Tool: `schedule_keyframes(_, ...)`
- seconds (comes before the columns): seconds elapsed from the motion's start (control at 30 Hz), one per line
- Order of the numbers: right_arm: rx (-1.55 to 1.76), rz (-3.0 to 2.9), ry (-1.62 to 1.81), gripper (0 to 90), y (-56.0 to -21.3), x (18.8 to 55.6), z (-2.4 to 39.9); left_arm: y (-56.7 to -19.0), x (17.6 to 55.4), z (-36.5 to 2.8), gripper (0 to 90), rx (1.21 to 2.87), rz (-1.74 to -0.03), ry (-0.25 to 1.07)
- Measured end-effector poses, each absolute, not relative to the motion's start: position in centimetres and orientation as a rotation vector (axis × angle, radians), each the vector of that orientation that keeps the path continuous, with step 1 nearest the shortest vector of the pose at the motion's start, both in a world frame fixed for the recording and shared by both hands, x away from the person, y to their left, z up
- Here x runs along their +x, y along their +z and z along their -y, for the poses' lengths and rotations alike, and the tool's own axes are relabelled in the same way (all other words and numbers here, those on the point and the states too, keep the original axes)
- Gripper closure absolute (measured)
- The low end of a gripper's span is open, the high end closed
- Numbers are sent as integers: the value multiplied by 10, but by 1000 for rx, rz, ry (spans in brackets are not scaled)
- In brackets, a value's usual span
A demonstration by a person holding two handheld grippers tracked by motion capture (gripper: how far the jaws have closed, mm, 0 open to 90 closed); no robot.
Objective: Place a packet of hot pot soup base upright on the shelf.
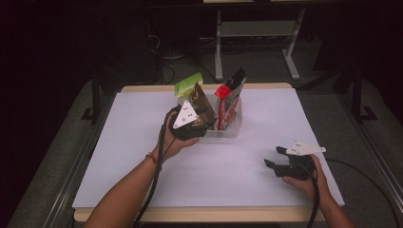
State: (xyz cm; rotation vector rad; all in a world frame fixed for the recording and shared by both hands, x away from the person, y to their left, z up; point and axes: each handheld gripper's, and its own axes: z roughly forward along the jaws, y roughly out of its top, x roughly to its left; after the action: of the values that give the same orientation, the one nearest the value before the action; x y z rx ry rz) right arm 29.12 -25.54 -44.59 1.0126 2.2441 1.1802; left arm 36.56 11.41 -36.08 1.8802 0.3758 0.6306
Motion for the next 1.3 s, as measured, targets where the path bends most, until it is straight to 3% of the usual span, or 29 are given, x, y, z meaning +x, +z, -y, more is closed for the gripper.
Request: schedule_keyframes(1.3, 799, -2222, 1062, 261, -432, 275, 240, -407, 317, -227, 256, 2073, -482, 653)
